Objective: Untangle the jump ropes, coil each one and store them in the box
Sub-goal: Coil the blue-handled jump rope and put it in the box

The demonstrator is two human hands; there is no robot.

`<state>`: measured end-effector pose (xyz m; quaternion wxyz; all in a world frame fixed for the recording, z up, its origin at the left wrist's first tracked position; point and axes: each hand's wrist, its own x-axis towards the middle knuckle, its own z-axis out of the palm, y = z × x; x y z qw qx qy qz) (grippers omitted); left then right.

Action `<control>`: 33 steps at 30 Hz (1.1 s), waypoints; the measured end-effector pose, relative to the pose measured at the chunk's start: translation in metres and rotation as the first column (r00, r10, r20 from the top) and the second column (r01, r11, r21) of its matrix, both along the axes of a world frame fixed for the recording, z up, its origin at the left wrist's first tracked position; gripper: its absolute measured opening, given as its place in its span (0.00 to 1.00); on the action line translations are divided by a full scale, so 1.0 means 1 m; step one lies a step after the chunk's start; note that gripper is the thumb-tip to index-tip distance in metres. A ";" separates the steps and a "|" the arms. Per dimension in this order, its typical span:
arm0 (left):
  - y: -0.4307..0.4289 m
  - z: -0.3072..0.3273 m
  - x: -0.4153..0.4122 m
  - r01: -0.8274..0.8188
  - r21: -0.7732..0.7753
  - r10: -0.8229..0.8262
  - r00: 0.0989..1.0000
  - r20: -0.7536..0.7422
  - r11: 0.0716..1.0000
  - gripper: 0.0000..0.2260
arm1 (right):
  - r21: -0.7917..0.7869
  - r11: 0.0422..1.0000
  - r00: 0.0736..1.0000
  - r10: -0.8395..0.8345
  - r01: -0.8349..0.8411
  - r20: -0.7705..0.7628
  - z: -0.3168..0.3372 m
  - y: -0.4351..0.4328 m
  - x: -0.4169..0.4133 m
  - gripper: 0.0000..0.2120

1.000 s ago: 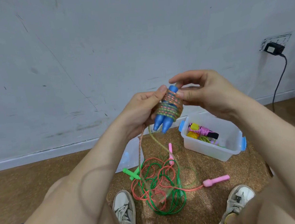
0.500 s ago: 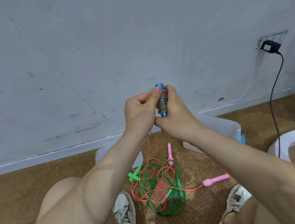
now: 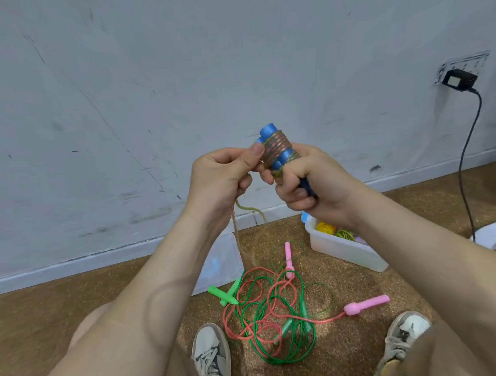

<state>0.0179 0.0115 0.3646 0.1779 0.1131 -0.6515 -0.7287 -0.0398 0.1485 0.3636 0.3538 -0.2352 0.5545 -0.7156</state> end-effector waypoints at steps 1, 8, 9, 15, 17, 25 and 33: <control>0.001 -0.001 0.000 0.014 0.008 -0.014 1.000 -0.002 1.000 0.11 | -0.021 0.999 0.999 0.042 -0.041 0.029 0.000 0.001 -0.001 0.15; 0.005 0.001 0.003 0.188 0.017 -0.189 0.981 0.035 0.982 0.13 | -0.155 0.942 0.940 0.317 -0.297 0.129 -0.002 0.012 -0.015 0.41; 0.006 0.001 0.004 0.179 0.009 -0.179 0.983 0.025 0.984 0.13 | -0.167 0.937 0.935 0.330 -0.308 0.128 -0.002 0.012 -0.015 0.40; -0.002 0.003 -0.001 -0.140 -0.102 0.140 0.990 -0.007 0.985 0.10 | 0.253 0.966 0.970 0.004 0.060 -0.244 -0.002 0.011 -0.012 0.22; -0.002 0.001 -0.002 -0.125 -0.099 0.124 0.992 -0.015 0.987 0.09 | 0.283 0.945 0.934 -0.054 0.162 -0.354 -0.005 0.005 -0.008 0.15; -0.007 -0.004 -0.003 0.256 0.231 -0.244 0.966 -0.081 0.939 0.12 | -0.113 0.985 0.973 0.150 -0.132 0.177 0.002 0.006 -0.008 0.12; -0.027 -0.005 0.007 0.720 0.092 -0.712 0.694 -0.107 0.688 0.25 | -0.383 0.740 0.634 0.672 -0.554 0.382 -0.007 0.012 -0.017 0.15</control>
